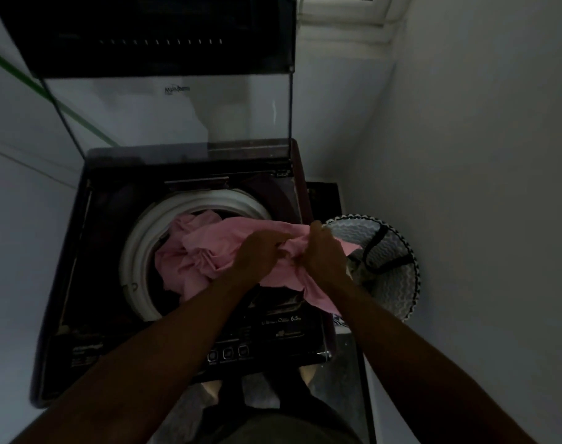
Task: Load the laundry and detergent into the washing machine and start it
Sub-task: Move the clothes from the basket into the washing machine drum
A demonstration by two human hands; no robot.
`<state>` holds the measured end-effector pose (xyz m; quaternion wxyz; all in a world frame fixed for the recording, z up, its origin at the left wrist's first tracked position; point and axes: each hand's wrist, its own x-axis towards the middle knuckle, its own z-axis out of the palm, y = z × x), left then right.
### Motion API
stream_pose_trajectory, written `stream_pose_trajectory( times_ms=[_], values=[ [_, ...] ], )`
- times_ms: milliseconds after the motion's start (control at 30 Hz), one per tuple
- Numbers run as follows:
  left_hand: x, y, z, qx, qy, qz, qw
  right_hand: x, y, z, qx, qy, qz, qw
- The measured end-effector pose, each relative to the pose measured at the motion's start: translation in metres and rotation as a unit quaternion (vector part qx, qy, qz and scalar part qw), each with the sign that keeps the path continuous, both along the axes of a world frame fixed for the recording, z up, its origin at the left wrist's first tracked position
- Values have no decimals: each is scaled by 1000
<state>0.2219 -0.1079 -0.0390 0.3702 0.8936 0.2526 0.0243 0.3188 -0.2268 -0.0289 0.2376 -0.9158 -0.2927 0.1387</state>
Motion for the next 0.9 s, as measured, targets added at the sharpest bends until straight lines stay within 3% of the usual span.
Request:
stream_pose_trajectory(
  times_ms=[133, 367, 433, 567, 700, 767, 833, 900],
  values=[
    [-17, 7, 11, -4, -50, 73, 996, -1, 28, 15, 48, -24, 76, 996],
    [-72, 47, 5, 139, -115, 128, 975, -42, 89, 42, 138, 44, 78, 986],
    [-92, 55, 4, 121, -91, 149, 977, -53, 104, 39, 158, 5, 103, 982],
    [-128, 66, -2, 70, -46, 205, 975, -92, 123, 43, 46, 73, 241, 967],
    [-159, 77, -7, 25, 53, 116, 992, -130, 138, 20, 82, 70, 232, 967],
    [-173, 87, -20, 40, 122, 74, 989, -139, 134, 20, 26, 130, 247, 960],
    [-184, 105, -62, 31, 159, 91, 983, -140, 133, 12, -25, 162, 284, 945],
    [-185, 105, -62, 68, 169, 113, 977, -141, 134, 11, -91, 173, 311, 930]
  ],
)
